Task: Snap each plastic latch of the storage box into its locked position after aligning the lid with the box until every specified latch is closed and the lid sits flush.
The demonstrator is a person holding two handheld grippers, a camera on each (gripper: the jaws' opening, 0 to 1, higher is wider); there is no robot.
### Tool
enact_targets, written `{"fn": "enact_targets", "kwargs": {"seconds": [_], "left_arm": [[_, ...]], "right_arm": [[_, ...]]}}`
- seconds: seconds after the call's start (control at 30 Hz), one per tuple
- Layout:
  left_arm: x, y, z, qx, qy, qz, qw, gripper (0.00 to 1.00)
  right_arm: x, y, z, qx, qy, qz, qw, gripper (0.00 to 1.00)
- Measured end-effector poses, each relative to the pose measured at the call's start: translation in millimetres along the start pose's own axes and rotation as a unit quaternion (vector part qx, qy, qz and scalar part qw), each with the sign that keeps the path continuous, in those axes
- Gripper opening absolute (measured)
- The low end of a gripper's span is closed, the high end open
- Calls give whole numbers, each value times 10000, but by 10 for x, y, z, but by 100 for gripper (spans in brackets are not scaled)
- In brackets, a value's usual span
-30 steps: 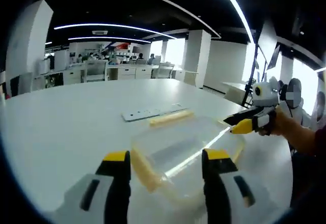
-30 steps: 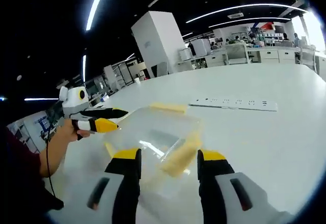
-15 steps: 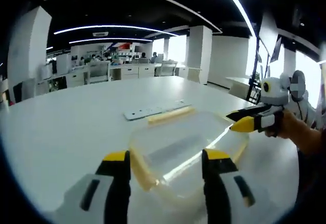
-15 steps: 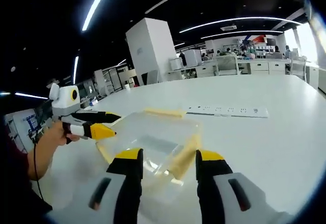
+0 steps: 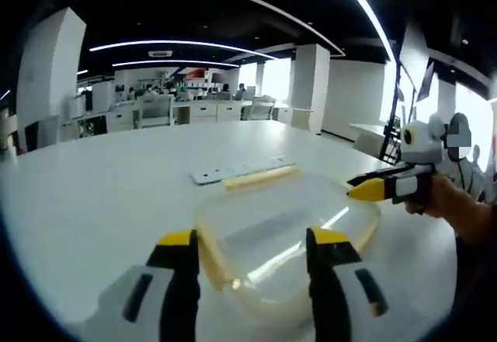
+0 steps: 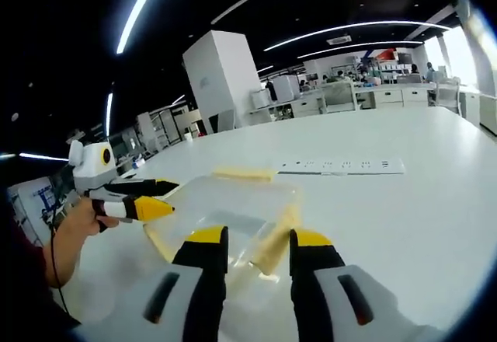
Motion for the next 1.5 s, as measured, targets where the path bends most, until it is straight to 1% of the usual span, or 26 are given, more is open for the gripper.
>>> {"fn": "enact_targets", "kwargs": {"seconds": [0.13,0.4,0.5,0.57,0.77,0.87,0.97,1.03,1.13,1.23,1.33,1.4,1.47,1.5], "left_arm": [[-3,-7,10,-3,7,-5,10000,55],[6,-7,24,5,54,11,10000,58],[17,-5,27,2,80,28,10000,59],[25,0,26,21,101,41,9999,60],[27,6,25,59,142,48,9999,61],[11,1,19,45,167,77,9998,61],[-40,-24,14,-33,157,92,9998,56],[-56,-22,14,-38,121,82,9999,54],[-62,-17,4,-20,148,101,9998,54],[-58,-17,-2,-30,151,123,9998,54],[-54,-17,-3,-28,152,146,9998,54],[-52,-18,-4,-28,151,151,9998,54],[-52,-19,-4,-33,150,154,9998,54],[-51,-19,-4,-31,152,149,9998,54]], "right_arm": [[17,-16,3,-56,47,31,10000,26],[14,-15,3,-71,42,-3,10000,24],[20,-16,5,-33,66,54,10000,23],[31,-15,3,-7,36,174,9998,23],[47,-21,4,-6,-1,248,9997,21],[50,-24,3,5,-10,220,9998,23],[75,-18,-24,68,-133,182,9997,25],[62,-22,-24,119,-124,97,9998,26],[48,-32,-24,133,-104,-75,9998,27],[70,-31,-23,129,-69,-120,9998,32],[86,-14,-40,165,-72,-55,9998,34],[72,2,-42,170,-151,77,9997,34],[35,28,-30,148,-316,290,9990,34],[38,33,-29,159,-322,332,9988,34]]}}
Point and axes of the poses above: the point that each gripper's makers call its tool centre point, and the gripper's own axes: z roughly forward along the fingers, x roughly to its right, y roughly out of its underside, the point moved 5 cm from there along -z, roughly backward along the fingers, and after that the axes turned 3 degrees about -x, right-handed, at the moved point
